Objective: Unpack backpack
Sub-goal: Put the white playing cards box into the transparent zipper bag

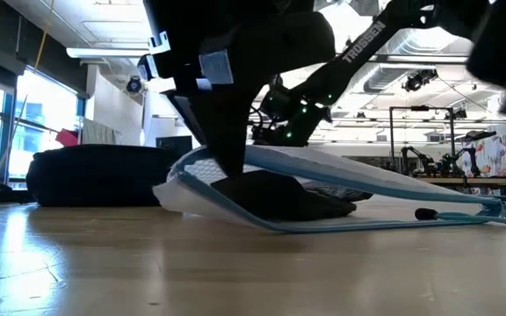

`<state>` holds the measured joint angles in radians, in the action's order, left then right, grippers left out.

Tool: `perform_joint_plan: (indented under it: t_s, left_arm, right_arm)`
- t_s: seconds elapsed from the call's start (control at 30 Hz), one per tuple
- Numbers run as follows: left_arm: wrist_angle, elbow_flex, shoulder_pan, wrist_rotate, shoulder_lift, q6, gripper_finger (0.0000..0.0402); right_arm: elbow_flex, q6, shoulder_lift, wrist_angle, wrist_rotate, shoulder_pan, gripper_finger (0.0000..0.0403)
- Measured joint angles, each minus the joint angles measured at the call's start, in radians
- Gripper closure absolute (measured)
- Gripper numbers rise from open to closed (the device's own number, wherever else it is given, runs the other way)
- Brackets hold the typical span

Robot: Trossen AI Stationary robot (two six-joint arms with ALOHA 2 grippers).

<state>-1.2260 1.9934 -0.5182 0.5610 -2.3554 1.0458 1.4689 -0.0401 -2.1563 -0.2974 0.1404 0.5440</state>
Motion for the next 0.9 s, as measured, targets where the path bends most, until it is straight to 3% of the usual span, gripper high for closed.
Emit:
perform_joint_plan:
  t_s: [0.2, 0.47, 0.77, 0.9]
  left_arm:
    - [0.004, 0.0, 0.001, 0.0, 0.0, 0.0, 0.0402]
    - [0.004, 0.0, 0.002, 0.001, 0.0, 0.001, 0.0402]
    - [0.006, 0.0, 0.001, 0.006, 0.0, 0.008, 0.0402]
    - [0.005, 0.0, 0.001, 0.007, 0.0, 0.008, 0.0402]
  right_arm:
    - [-0.002, 0.042, -0.006, 0.024, -0.013, -0.006, 0.0068]
    - [-0.002, 0.073, -0.007, -0.009, -0.185, -0.04, 0.0068]
    - [-0.004, 0.059, -0.01, -0.031, -0.194, -0.056, 0.0068]
    - [-0.01, 0.041, -0.008, -0.046, -0.151, -0.05, 0.0069]
